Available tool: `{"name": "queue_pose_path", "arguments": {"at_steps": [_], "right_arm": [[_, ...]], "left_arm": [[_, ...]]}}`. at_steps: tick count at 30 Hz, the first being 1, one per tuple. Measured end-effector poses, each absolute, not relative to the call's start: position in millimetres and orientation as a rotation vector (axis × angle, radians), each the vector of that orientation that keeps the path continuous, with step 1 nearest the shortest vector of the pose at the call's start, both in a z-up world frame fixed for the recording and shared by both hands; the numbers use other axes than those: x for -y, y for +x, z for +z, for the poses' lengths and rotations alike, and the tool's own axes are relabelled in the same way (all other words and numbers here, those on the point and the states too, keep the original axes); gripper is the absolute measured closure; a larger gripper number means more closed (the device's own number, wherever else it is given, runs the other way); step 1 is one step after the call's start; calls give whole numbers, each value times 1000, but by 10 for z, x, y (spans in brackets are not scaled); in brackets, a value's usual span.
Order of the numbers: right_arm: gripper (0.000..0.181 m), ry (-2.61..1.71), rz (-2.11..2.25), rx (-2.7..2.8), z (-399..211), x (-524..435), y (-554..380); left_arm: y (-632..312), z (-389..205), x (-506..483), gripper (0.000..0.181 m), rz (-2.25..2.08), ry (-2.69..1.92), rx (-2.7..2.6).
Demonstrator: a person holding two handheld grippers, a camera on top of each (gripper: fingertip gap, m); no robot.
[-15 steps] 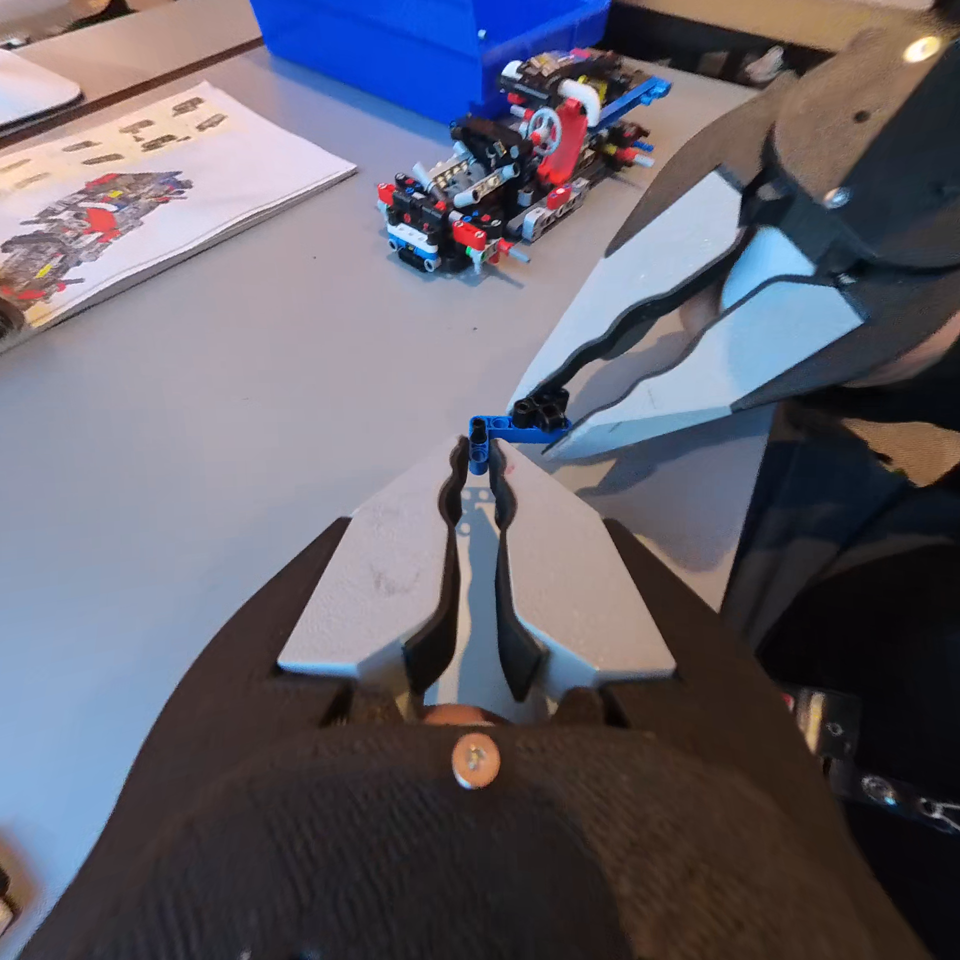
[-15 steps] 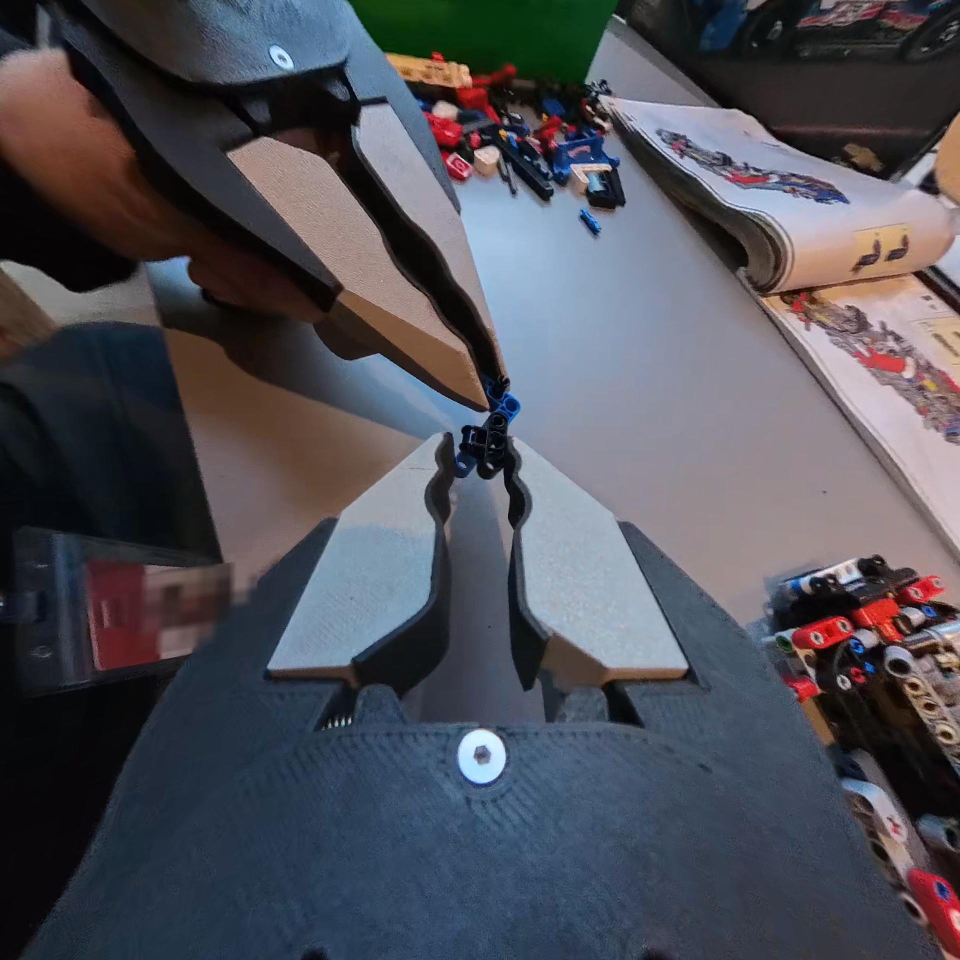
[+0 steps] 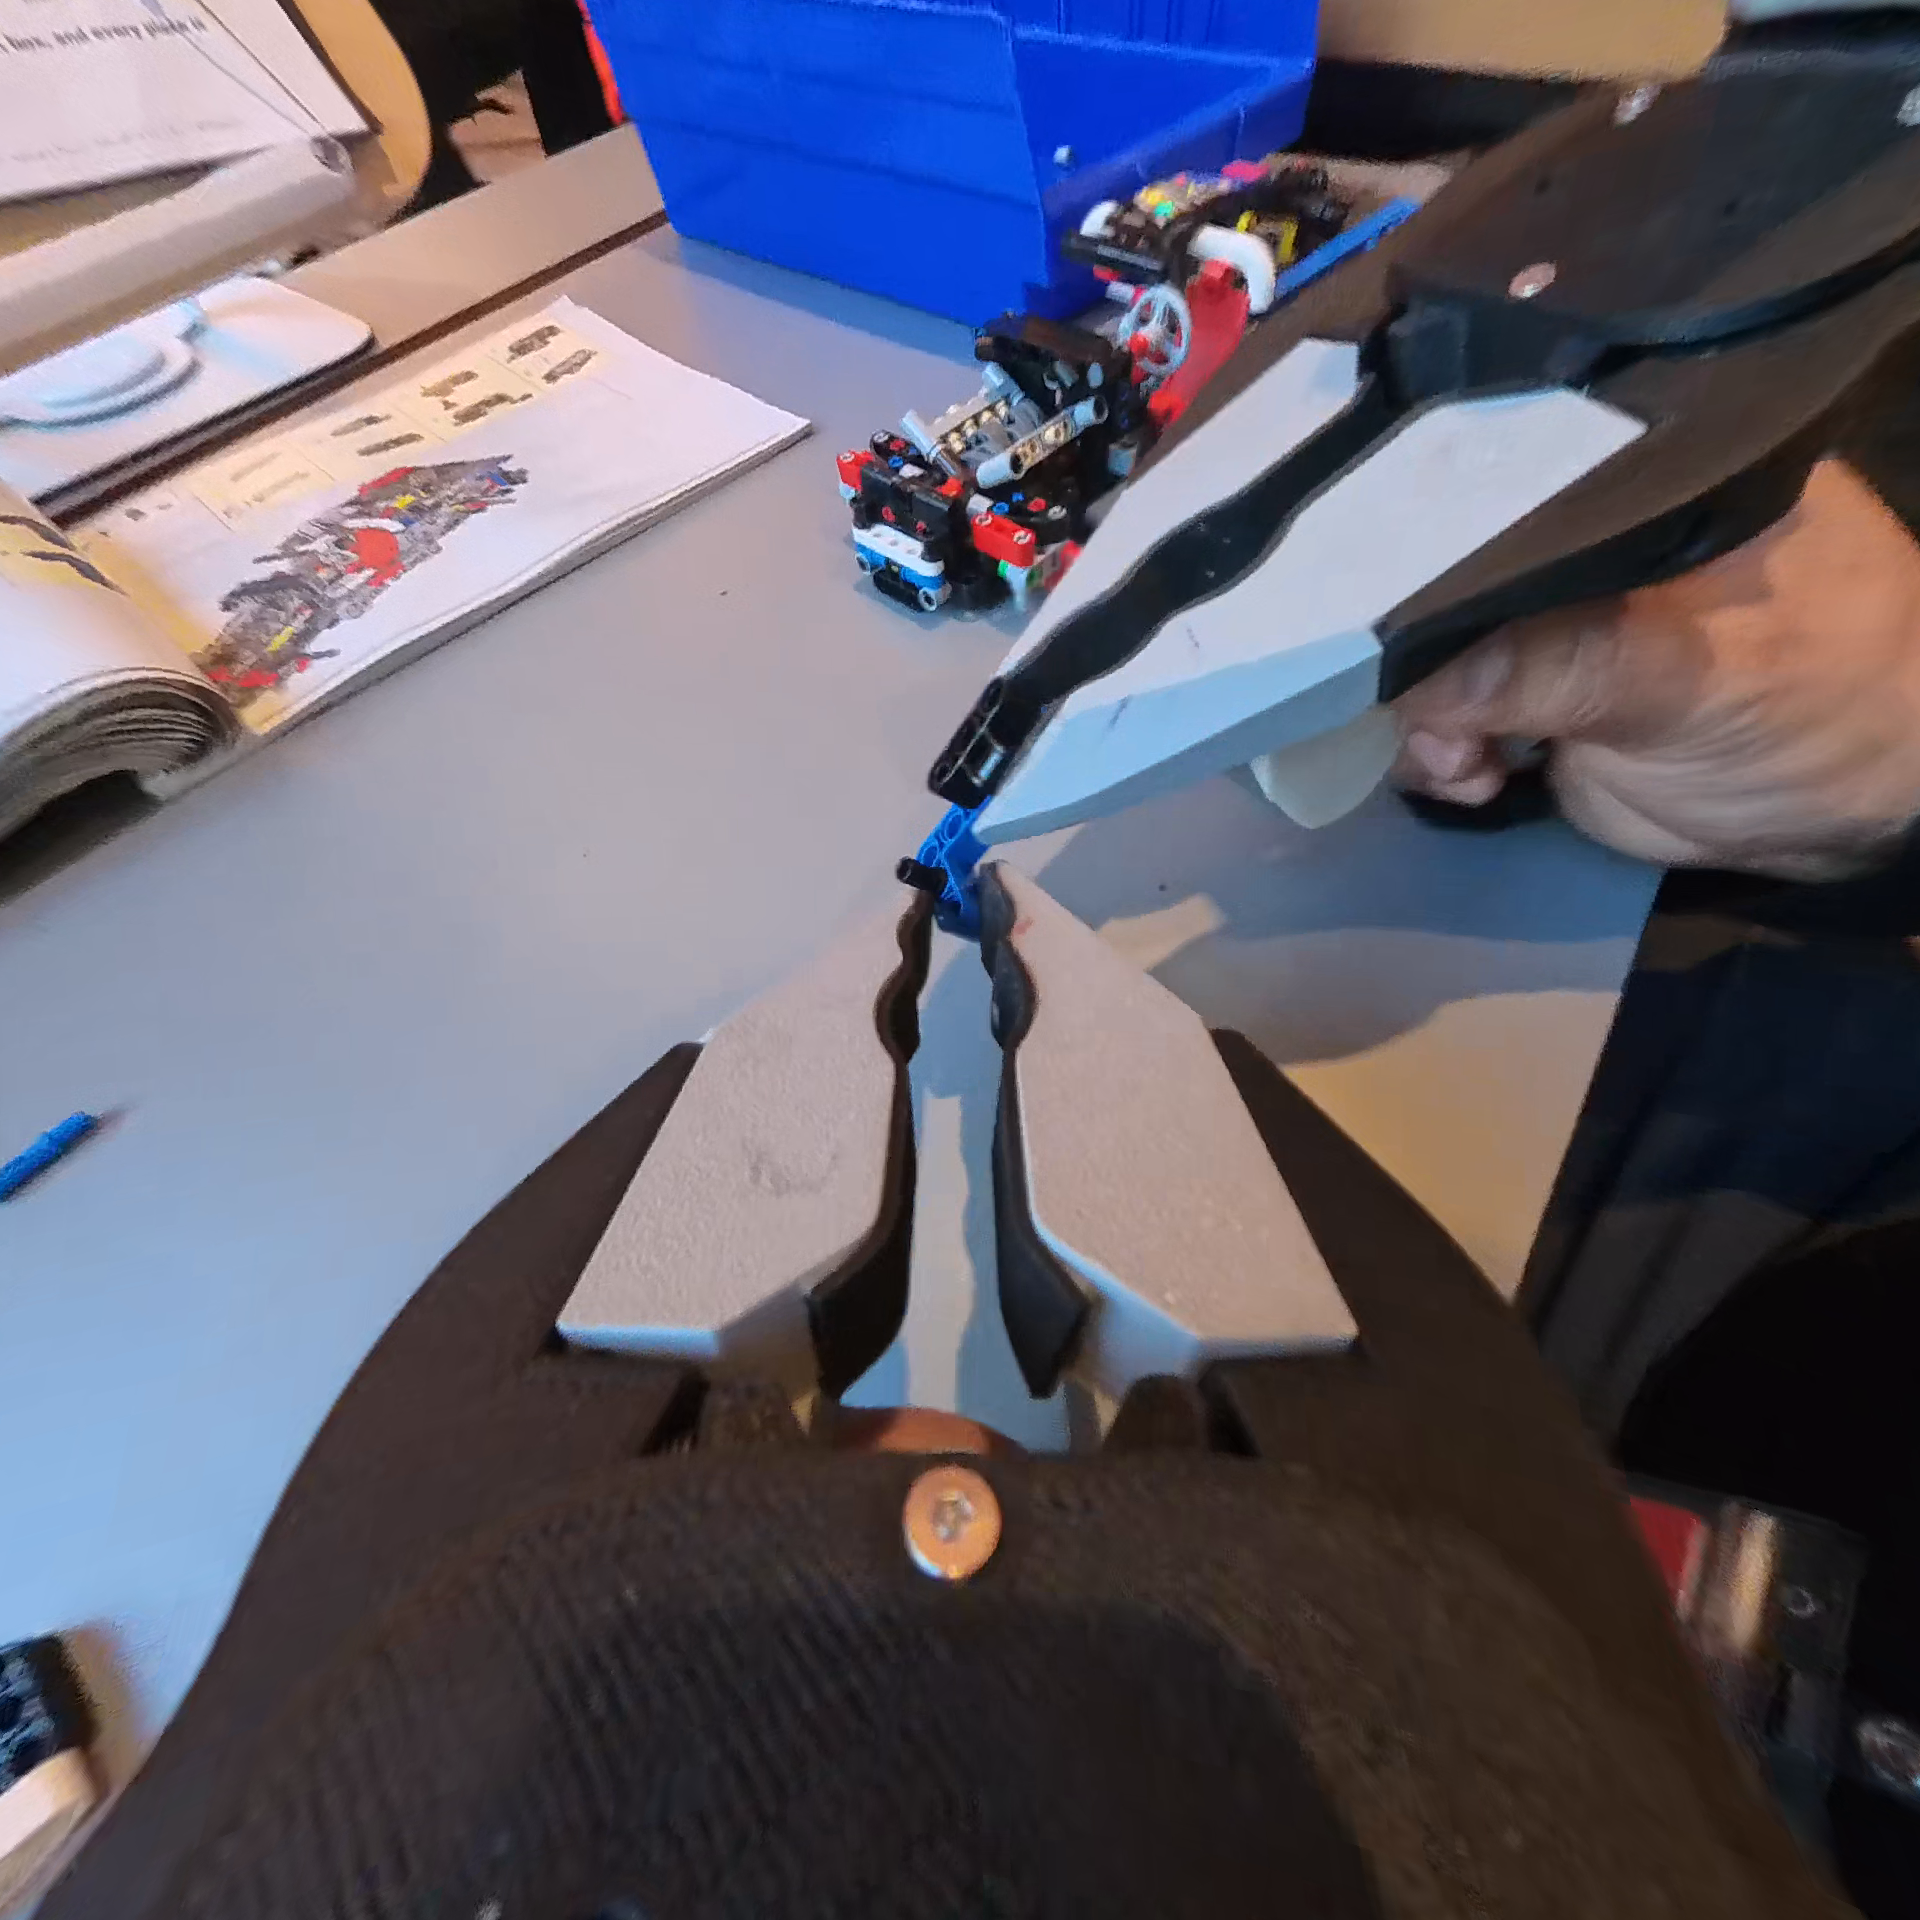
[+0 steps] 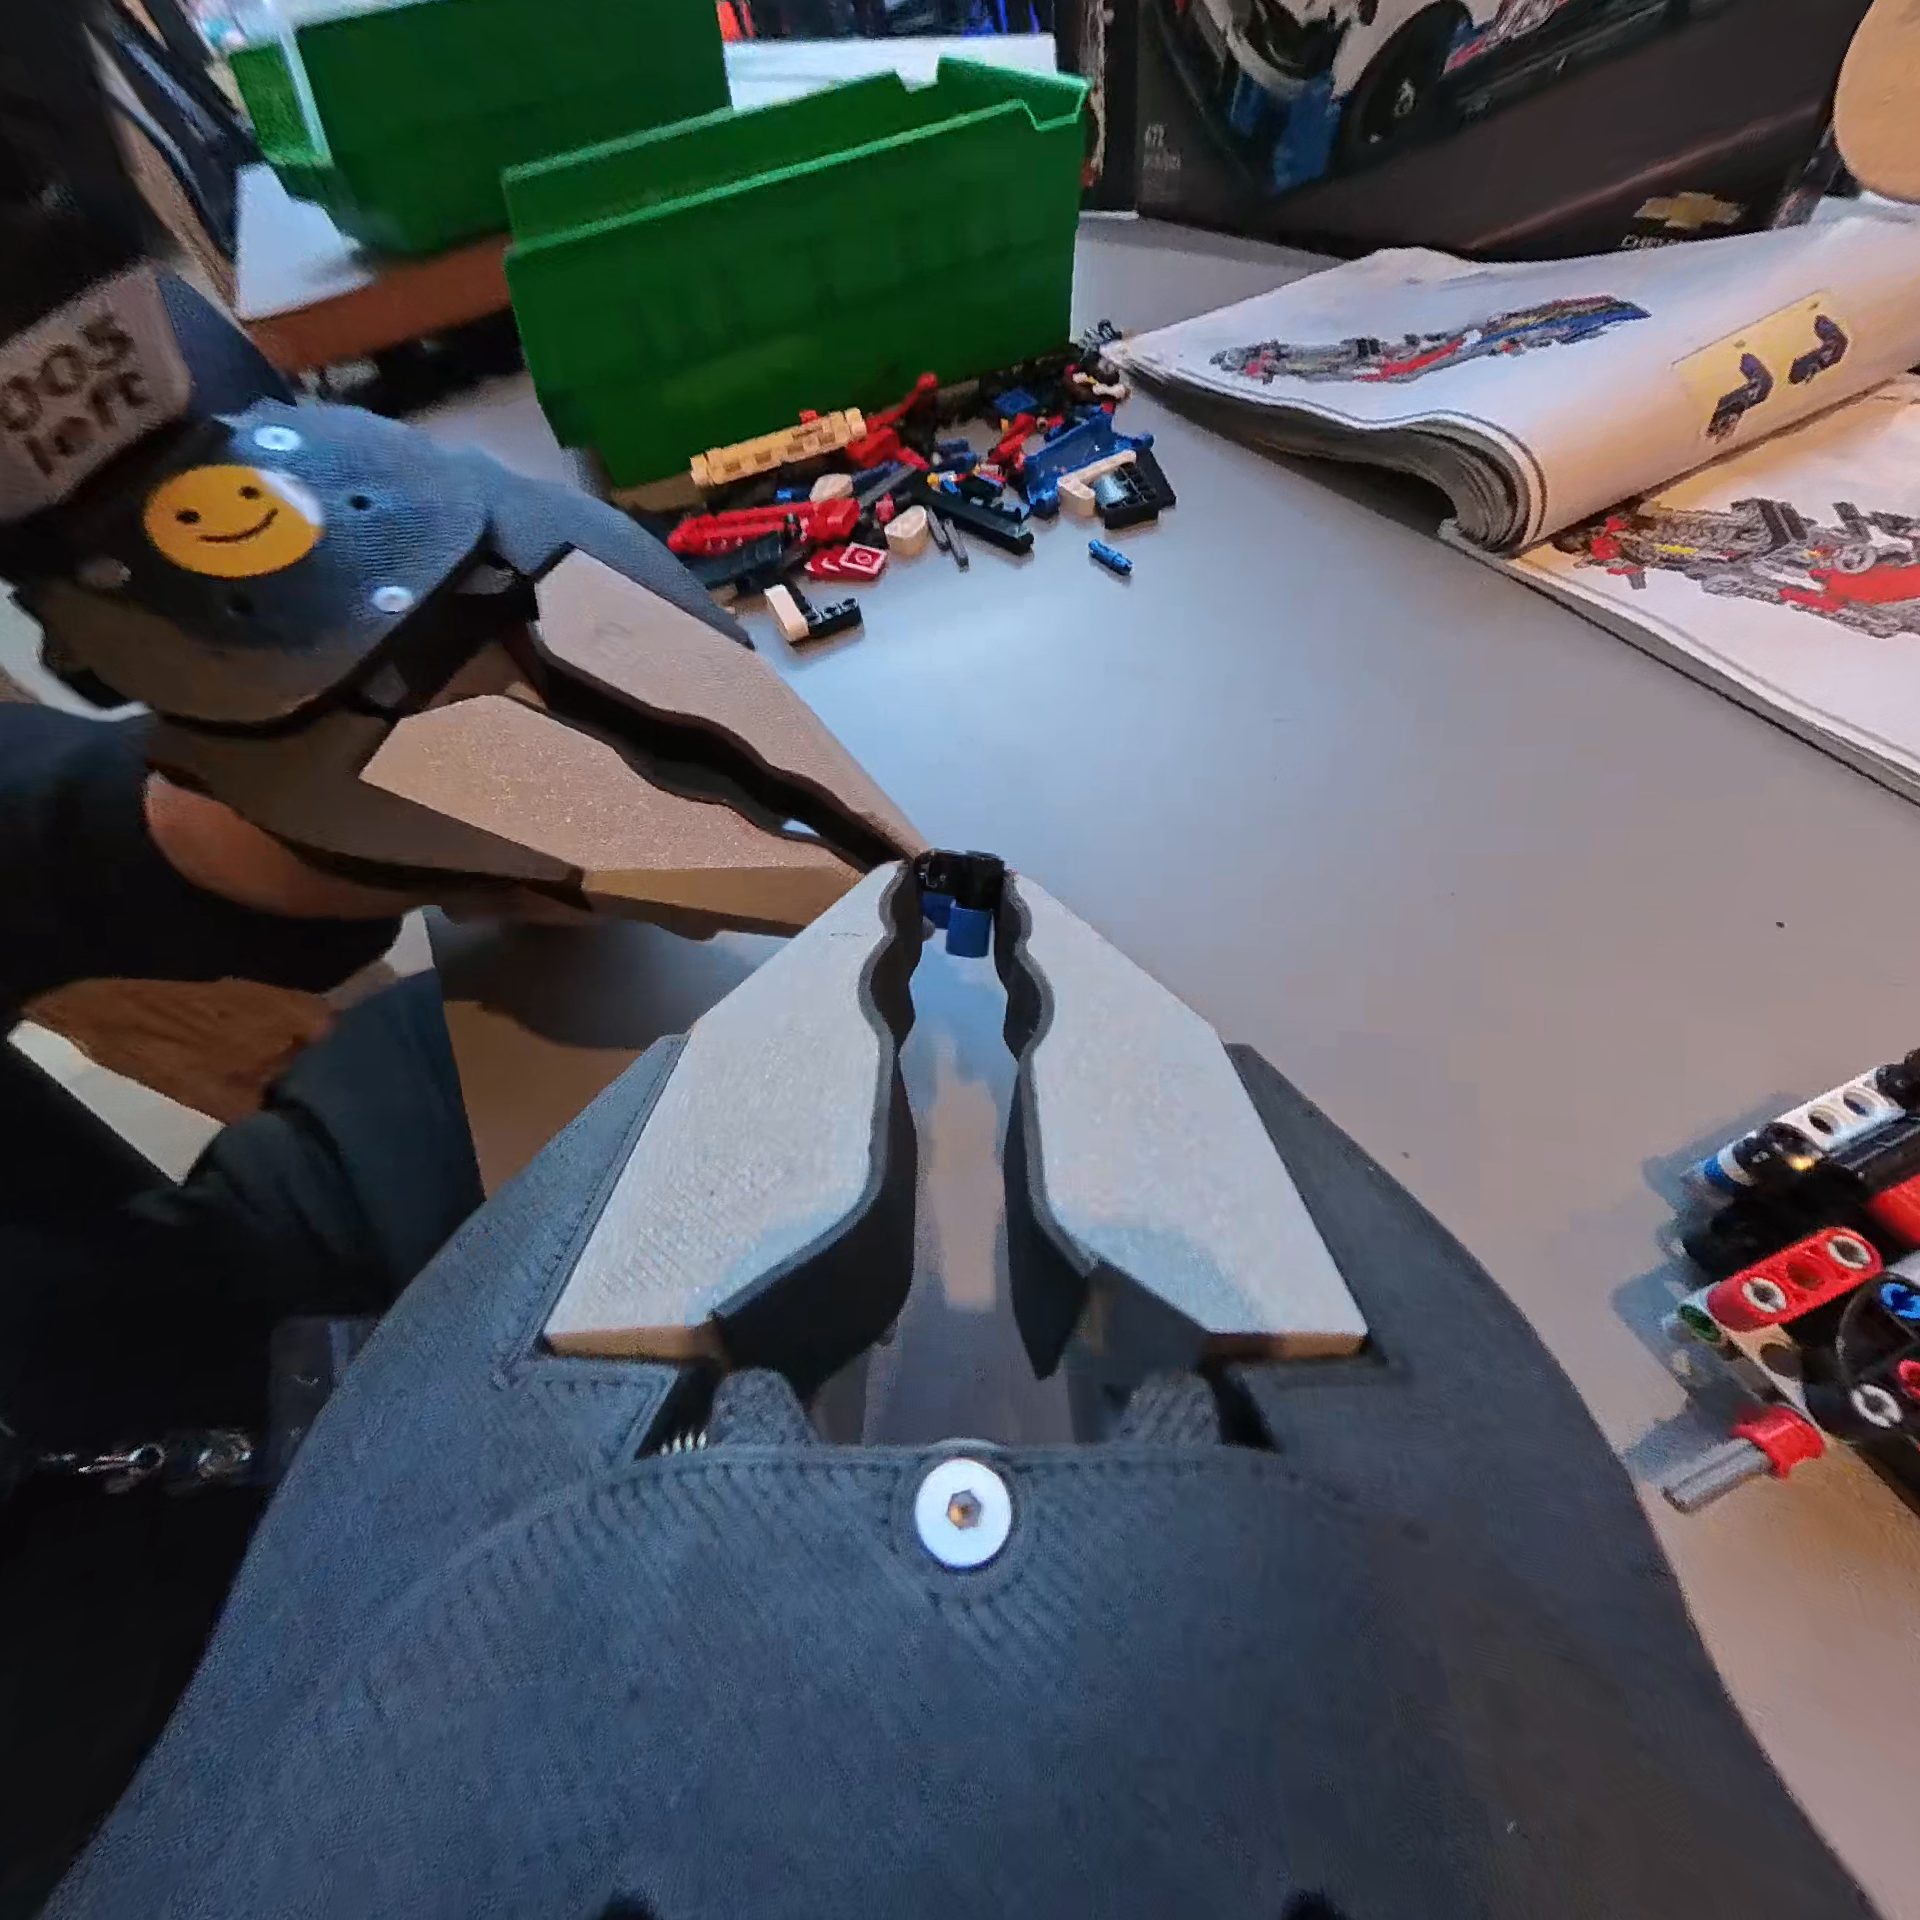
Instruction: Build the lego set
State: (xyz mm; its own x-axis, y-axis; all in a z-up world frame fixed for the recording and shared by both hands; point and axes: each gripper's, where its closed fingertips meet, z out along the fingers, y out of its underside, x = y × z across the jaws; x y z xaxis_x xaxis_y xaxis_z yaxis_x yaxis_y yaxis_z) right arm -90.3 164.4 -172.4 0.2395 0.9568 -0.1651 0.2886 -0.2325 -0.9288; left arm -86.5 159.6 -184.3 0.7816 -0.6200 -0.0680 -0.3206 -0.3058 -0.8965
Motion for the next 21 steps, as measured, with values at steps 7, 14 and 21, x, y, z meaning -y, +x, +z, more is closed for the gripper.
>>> {"name": "queue_pose_path", "arguments": {"at_steps": [7,14,21], "right_arm": [[170,-1526,1386,1236,-1506,-1399,-862],[171,-1473,1528,1236,-1422,-1350,-820],[170,-1448,1498,1344,-1477,-1310,-793]], "left_arm": [[-894,-1506,-1332,155,-1160,-1824,-708],[-682,-1536,-1321,160,-1167,-1779,-893],[-602,-1547,-1270,162,-1380,-1760,-862]]}}
